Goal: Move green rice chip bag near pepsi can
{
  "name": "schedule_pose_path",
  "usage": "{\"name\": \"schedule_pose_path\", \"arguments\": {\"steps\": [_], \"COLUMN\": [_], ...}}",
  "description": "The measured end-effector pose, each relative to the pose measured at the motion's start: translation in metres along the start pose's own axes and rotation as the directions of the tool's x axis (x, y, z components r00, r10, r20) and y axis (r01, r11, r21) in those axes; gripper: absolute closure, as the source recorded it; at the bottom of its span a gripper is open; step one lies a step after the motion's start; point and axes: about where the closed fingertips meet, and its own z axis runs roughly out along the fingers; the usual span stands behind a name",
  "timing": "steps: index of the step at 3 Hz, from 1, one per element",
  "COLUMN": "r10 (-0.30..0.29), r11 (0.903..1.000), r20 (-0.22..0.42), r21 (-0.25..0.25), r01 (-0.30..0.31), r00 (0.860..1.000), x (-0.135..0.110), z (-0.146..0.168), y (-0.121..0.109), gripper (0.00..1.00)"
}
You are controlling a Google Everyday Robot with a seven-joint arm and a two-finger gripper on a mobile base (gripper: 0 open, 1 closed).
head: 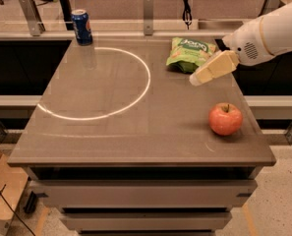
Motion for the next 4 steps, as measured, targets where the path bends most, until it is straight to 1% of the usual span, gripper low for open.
{"name": "schedule_pose_path", "arguments": {"steps": [1, 2, 3, 4], "r10": [0.07, 0.159, 0.238, 0.271], "r11": [0.9969, 0.985, 0.9676, 0.9579], "r20": [0.023, 0.064, 0.114, 0.142], "r21": [0.035, 0.057, 0.057, 0.059], "r01": [-0.07, -0.163, -0.246, -0.281], "r00": [0.997, 0.985, 0.964, 0.952], "x": [0.0, 0.006, 0.012, 0.013], "z": [0.036, 0.07, 0.1, 0.128], "y": [-0.019, -0.044, -0.067, -0.091], "gripper": [0.0, 0.0, 0.0, 0.0]}}
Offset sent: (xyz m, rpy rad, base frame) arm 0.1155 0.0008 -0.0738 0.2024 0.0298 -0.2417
